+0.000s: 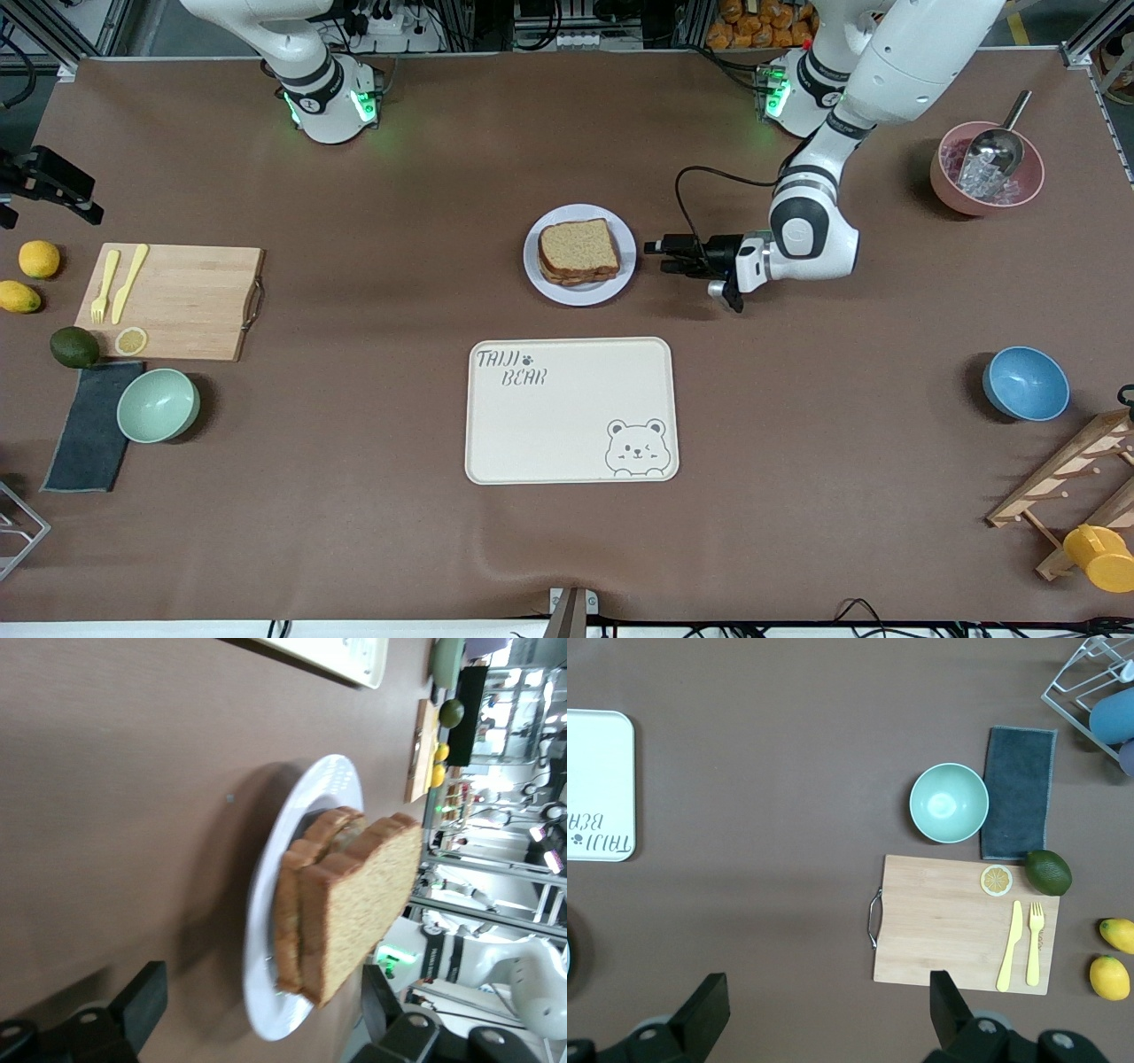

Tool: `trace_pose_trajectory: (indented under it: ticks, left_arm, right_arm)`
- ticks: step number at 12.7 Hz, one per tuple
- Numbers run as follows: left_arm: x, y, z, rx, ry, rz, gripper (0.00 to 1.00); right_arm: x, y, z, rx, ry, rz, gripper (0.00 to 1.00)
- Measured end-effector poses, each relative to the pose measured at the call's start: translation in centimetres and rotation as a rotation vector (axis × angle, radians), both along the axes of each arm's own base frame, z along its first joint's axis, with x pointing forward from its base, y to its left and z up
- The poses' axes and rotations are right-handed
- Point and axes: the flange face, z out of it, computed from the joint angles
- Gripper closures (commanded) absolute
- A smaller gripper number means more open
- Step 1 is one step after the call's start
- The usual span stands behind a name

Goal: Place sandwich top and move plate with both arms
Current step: 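Move the left gripper to the rim of the white plate, then close the left gripper on the plate rim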

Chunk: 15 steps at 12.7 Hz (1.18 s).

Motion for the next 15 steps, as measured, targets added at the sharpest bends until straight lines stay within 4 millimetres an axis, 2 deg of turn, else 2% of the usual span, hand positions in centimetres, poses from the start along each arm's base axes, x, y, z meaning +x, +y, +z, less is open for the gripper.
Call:
trace_pose_trajectory:
  ticks: [2,7,9,12,15]
  left_arm:
    - [-0.3,-1.1,0.3,-0.022,0.002,0.016,0.12]
    - [-1.0,-1.0,-1.3,-0.039,-0.02,0.014,0.23]
    - [-1.3,-1.6,-1.5,-0.057,-0.027,0.025,0.33]
    - [-1.5,-2.0,-1.5,-0.064,-0.031,0.023,0.43]
    - [-1.5,-2.0,-1.6,-0.064,-0.031,0.024,0.46]
  right_arm:
    - [0.2,0.0,-0.3,0.0,0.006,0.0,0.0]
    - [0.3,0.0,-0.4,0.0,0.007,0.0,0.0]
    - [0.4,0.2,-0.5,-0.001,0.01,0.003,0.0]
    - [0.6,0.6,-0.8,-0.001,0.015,0.01,0.0]
    - [1.2,0.8,-1.2,-0.003,-0.001,0.015,0.0]
